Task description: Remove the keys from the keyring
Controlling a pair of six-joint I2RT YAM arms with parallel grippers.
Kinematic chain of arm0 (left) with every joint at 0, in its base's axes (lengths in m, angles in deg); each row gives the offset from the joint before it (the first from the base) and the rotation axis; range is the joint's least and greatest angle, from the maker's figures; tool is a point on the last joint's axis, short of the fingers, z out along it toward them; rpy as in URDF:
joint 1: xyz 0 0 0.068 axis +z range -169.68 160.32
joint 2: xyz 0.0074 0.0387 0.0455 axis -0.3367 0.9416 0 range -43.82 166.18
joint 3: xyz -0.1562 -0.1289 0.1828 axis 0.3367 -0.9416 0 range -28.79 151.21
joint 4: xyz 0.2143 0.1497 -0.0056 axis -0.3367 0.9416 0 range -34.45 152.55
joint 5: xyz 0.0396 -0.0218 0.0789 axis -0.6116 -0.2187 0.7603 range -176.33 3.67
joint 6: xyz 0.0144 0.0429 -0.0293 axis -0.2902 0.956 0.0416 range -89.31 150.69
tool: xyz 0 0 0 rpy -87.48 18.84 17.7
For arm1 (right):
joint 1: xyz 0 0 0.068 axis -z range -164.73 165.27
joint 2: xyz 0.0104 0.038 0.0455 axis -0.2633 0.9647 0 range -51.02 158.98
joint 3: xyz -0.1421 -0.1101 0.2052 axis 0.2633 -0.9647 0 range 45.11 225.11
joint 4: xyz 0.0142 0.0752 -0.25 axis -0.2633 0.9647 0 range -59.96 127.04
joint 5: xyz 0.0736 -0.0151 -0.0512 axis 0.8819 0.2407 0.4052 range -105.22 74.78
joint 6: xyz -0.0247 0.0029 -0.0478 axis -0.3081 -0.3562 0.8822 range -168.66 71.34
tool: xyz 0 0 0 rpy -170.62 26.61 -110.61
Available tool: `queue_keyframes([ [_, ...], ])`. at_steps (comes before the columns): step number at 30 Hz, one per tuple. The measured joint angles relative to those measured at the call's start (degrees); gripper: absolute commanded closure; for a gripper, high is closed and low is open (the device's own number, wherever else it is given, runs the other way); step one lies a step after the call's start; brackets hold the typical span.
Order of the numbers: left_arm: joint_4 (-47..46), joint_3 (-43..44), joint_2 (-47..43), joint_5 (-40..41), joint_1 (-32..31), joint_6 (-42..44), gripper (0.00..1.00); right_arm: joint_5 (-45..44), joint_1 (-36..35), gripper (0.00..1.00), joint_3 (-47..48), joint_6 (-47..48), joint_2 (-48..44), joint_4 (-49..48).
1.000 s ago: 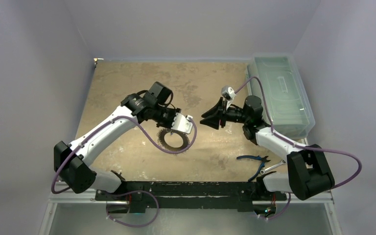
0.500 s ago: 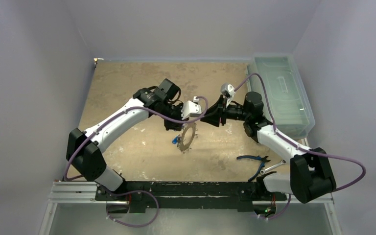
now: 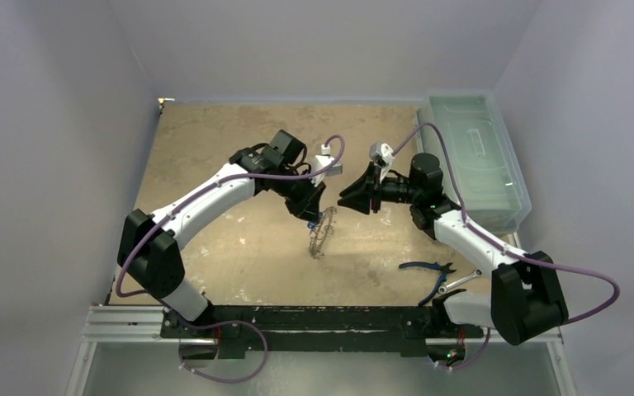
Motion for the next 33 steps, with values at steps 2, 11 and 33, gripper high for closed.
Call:
queue_keyframes([
  [2,-1.16,-0.87,-0.31,-0.39,0.70,-1.92,1.00,0.00,-0.57,0.62,0.00,-0.02,0.00,0.00],
  [11,-5.60,-3.58,-1.27,-1.14,4.04,-10.36,1.00,-1.53,-7.23,0.53,2.43,7.26,0.63,8.61],
  [33,2.62,-3.19,-0.98,-0.81,8.44,-3.50,1.00,-7.91,-11.13,0.54,2.25,13.66,3.04,8.22],
])
